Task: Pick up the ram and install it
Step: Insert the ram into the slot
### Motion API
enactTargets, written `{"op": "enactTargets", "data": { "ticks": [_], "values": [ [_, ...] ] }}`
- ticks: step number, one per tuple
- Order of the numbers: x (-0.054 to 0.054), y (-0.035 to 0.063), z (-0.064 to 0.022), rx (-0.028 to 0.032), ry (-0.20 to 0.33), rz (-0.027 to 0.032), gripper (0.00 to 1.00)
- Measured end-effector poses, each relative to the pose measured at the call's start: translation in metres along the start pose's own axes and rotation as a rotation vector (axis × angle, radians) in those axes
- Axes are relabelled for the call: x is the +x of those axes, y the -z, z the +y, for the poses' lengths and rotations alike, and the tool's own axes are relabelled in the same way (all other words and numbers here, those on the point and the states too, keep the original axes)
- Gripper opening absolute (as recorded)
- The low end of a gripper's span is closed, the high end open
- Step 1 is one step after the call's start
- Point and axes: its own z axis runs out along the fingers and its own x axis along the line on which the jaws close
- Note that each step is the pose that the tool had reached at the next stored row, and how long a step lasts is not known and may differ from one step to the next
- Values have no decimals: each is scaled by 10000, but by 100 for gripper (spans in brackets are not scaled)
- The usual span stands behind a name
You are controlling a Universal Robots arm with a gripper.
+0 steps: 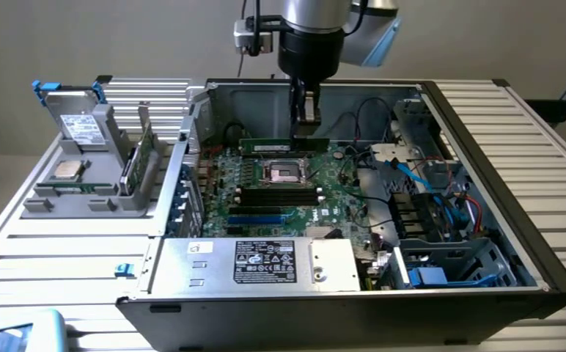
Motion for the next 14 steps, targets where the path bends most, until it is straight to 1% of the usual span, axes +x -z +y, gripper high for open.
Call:
{"op": "enactTargets", "data": {
  "ticks": [3, 4, 6, 7, 8, 11, 12, 14],
  "values": [
    [1, -56, -1, 0, 0, 6, 15],
    [0, -72, 0, 0, -1, 19, 15],
    [-16, -97, 1, -2, -3, 66, 15],
    [-27, -108, 2, -2, -4, 95, 15],
    [-40, -116, 3, -1, -6, 139, 15],
    [-89, -135, 4, 7, -15, 341, 15],
    [-96, -139, 8, 20, -16, 360, 15],
    [-93, -139, 13, 22, -14, 348, 15]
  ]
}}
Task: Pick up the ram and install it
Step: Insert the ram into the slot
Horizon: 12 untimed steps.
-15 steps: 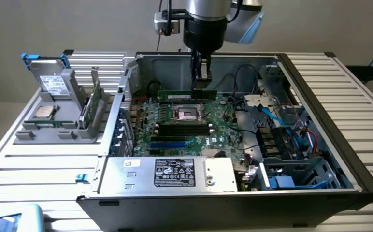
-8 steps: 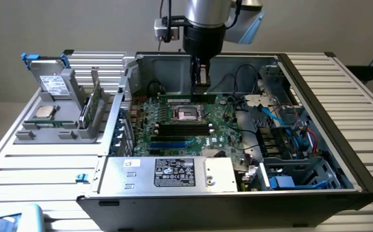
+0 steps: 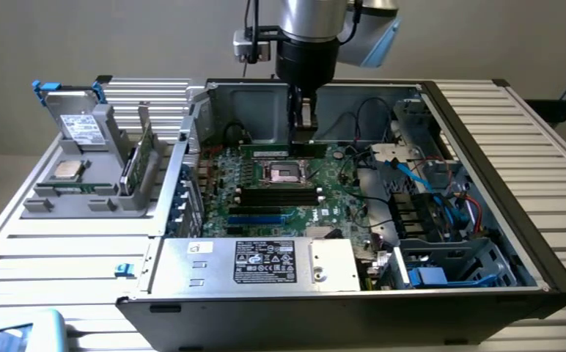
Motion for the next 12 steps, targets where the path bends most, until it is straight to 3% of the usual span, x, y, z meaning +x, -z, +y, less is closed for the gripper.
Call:
{"op": "enactTargets", "data": {
  "ticks": [1, 3, 5, 8, 12],
  "values": [
    [5, -1, 1, 2, 1, -34, 15],
    [12, -20, 4, 5, 5, -154, 15],
    [18, -52, 4, 7, 2, -214, 15],
    [35, -107, 2, 7, -33, -254, 15],
    [65, -180, 0, 6, -112, -263, 15]
  ]
}}
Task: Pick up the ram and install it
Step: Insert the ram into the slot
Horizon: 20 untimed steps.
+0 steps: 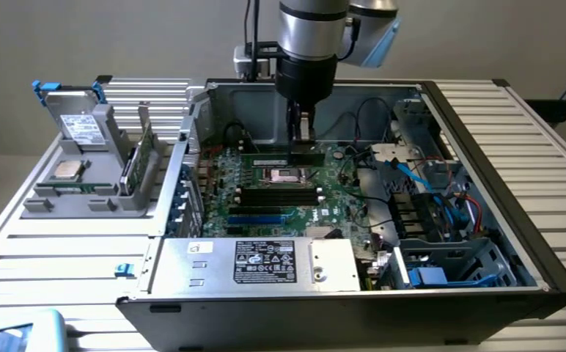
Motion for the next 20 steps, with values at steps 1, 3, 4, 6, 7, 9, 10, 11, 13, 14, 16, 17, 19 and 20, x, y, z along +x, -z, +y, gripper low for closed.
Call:
{"op": "enactTargets", "data": {
  "ticks": [1, 3, 4, 6, 7, 9, 10, 11, 13, 14, 16, 17, 19, 20],
  "values": [
    [13, -18, 0, -2, -21, 2, 15],
    [40, -55, -2, -1, -59, -1, 15],
    [51, -73, -2, -1, -75, -2, 15],
    [59, -109, -2, -2, -99, -3, 15],
    [59, -129, -3, -2, -103, -3, 15],
    [58, -165, -5, -2, -105, -3, 15],
    [58, -183, -5, -2, -105, -3, 15],
    [56, -201, -6, -2, -105, -2, 15],
    [50, -236, -6, -3, -106, -1, 15],
    [40, -255, -6, -2, -106, 4, 15],
    [13, -287, -6, -2, -107, 26, 15],
    [-1, -302, -5, -3, -108, 42, 15],
    [-28, -329, -5, -3, -110, 85, 15],
    [-32, -343, -2, -2, -110, 107, 15]
  ]
}}
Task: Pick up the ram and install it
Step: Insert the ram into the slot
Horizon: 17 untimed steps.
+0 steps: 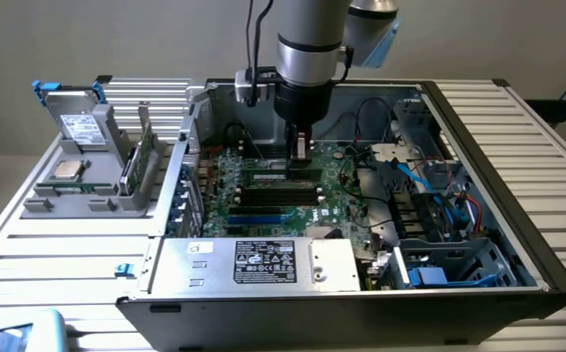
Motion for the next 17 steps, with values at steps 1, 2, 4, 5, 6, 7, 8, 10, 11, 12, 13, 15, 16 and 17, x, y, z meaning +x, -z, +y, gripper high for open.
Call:
{"op": "enactTargets", "data": {
  "ticks": [1, 2, 4, 5, 6, 7, 8, 10, 11, 12, 13, 15, 16, 17],
  "values": [
    [-1, -15, 2, -1, 3, 19, 15],
    [-1, -32, 2, -2, 10, 26, 15],
    [3, -68, 1, -1, 17, 27, 15],
    [5, -85, 1, -1, 21, 27, 15],
    [9, -95, 0, -1, 26, 27, 15],
    [17, -100, 0, -1, 35, 29, 15],
    [23, -104, 0, 0, 40, 28, 15],
    [31, -108, 0, -1, 47, 28, 15],
    [32, -115, 0, 0, 61, 27, 15],
    [33, -123, 0, 0, 84, 29, 15],
    [34, -133, -1, 0, 103, 34, 15],
    [33, -155, -2, 2, 141, 44, 15],
    [33, -163, -3, 2, 155, 46, 15],
    [33, -172, -3, 3, 157, 47, 15]
  ]
}}
